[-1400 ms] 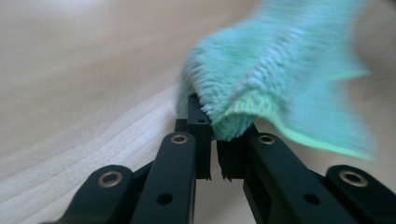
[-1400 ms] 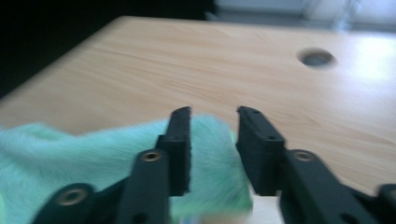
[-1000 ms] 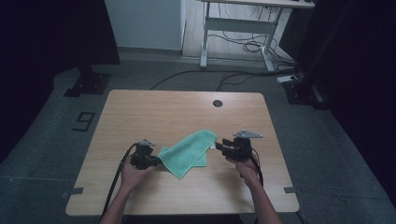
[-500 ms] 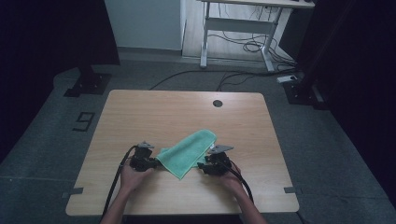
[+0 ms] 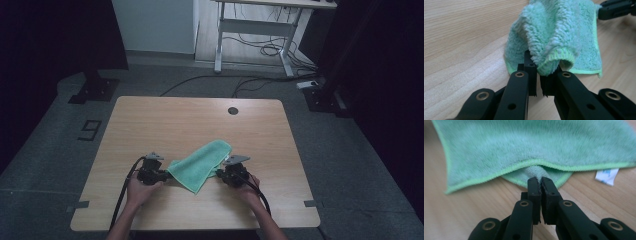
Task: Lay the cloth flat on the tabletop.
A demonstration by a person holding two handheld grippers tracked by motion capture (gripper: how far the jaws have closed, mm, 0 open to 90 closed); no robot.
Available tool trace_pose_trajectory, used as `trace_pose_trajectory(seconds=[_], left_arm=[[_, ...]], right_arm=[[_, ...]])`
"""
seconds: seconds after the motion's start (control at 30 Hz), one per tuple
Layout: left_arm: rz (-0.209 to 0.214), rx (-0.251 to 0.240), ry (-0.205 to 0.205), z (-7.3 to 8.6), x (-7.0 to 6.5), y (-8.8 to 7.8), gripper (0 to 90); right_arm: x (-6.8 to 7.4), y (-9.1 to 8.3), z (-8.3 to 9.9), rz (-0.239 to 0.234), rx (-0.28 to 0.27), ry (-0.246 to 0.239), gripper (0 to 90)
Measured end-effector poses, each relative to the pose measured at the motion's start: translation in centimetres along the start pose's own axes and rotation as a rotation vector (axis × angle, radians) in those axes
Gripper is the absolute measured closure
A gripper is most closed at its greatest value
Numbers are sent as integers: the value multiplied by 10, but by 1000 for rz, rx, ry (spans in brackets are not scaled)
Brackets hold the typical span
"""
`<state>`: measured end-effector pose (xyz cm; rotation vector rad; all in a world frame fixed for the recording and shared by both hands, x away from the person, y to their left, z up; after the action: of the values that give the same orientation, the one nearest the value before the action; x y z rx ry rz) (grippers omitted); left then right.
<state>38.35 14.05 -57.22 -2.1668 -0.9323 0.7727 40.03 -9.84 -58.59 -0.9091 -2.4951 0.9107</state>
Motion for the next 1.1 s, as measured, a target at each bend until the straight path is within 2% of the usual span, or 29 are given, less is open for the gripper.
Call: trace_pose_trajectory(seconds=[0.03, 0.1, 0.13, 0.17, 0.2, 0.27, 0.3, 0.33, 0.4, 0.43, 0.57, 0.6, 0.7, 0.83, 1.0, 1.1], left_arm=[[18, 10, 11, 1, -3, -5, 845], [45, 10, 18, 1, -7, -12, 845], [45, 10, 18, 1, -7, -12, 845], [72, 2, 22, 0, -11, -19, 845], [105, -11, 28, -4, -18, -28, 845], [131, -26, 38, -9, -26, -36, 844], [131, -26, 38, -9, -26, -36, 843], [171, -46, 42, -17, -35, -43, 843], [185, -54, 45, -20, -39, -46, 842], [212, -66, 53, -27, -46, -50, 842], [238, -66, 42, -34, -51, -52, 843], [244, -58, 37, -34, -51, -51, 844], [278, -19, -3, -32, -48, -46, 843], [291, 4, -33, -28, -44, -42, 842], [290, -10, -35, -30, -46, -44, 842], [262, -25, -18, -33, -48, -47, 842]], right_arm=[[2, -12, -5, -41, -37, 16, 862], [5, -26, -9, -72, -66, 19, 862], [5, -26, -9, -72, -66, 19, 862], [6, -36, -12, -88, -82, 24, 862], [7, -60, -21, -112, -132, 29, 861], [7, -80, -30, -119, -176, 31, 861], [7, -80, -30, -119, -176, 31, 861], [5, -102, -44, -115, -235, 30, 860], [5, -108, -48, -113, -253, 28, 860], [3, -123, -60, -107, -287, 25, 860], [-2, -132, -69, -92, -304, 37, 860], [-9, -133, -71, -94, -292, 67, 860], [-14, -131, -68, -111, -265, 103, 859], [-17, -129, -61, -122, -246, 132, 858], [-19, -126, -57, -117, -235, 138, 858], [-20, -126, -59, -110, -243, 136, 857]])
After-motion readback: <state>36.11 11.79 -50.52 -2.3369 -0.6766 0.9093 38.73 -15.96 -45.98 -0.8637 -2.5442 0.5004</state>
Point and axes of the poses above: each handheld gripper's, and its own axes: y roughly forward along the jaws, z roughly out of its underside, x roughly to its left, the point moved 7 cm from there along y, roughly forward along the jaws, and after that the axes turned 2 degrees about -z, right-handed, at the moved point
